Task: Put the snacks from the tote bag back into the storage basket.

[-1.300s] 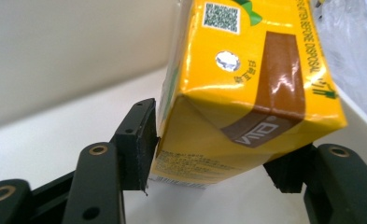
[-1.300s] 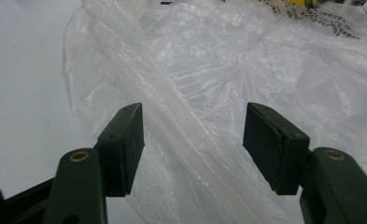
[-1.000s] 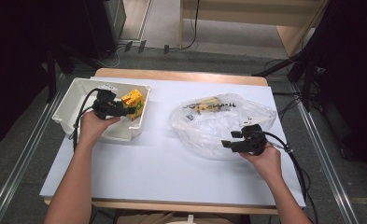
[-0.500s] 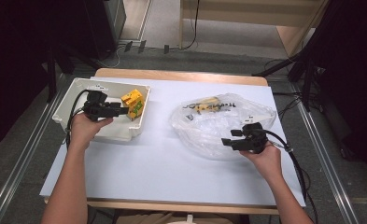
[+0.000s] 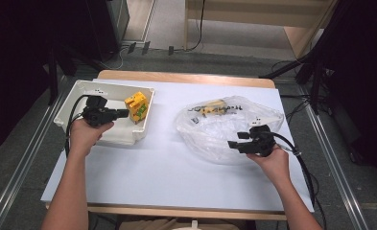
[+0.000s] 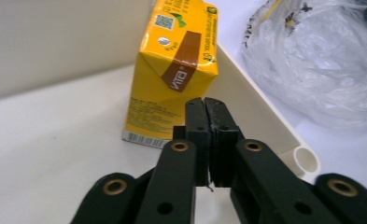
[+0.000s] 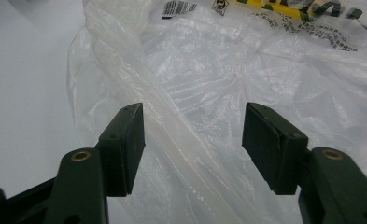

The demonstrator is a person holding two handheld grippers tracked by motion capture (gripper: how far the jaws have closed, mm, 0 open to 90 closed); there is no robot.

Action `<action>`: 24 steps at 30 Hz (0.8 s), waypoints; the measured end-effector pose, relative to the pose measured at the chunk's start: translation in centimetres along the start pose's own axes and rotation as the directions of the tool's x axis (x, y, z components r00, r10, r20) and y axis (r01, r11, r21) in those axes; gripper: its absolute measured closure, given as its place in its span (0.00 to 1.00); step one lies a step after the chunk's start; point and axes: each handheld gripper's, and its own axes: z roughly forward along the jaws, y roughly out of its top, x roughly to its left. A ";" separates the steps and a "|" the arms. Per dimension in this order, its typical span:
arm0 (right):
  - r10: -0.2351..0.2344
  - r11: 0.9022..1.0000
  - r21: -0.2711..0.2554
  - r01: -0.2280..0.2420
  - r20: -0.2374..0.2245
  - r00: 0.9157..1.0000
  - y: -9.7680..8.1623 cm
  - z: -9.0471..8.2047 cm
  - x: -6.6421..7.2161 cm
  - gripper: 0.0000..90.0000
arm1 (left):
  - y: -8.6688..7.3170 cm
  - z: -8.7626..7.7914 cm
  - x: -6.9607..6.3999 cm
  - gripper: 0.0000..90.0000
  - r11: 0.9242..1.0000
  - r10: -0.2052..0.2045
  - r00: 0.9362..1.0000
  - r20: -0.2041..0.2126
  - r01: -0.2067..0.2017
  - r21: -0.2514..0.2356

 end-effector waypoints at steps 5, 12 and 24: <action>-0.003 1.000 -0.001 0.003 0.004 1.000 0.0 0.0 0.0 0.45 | 0.0 0.4 -0.3 1.00 1.000 0.014 1.000 0.007 -0.014 0.024; -0.007 1.000 0.000 0.007 0.008 1.000 0.0 0.0 0.0 0.45 | 0.0 0.9 -0.5 1.00 1.000 0.020 1.000 0.011 -0.020 0.020; -0.007 1.000 0.001 0.007 0.008 1.000 0.0 0.0 0.0 0.45 | -0.5 2.9 -0.8 1.00 0.997 0.036 0.999 0.004 -0.037 0.074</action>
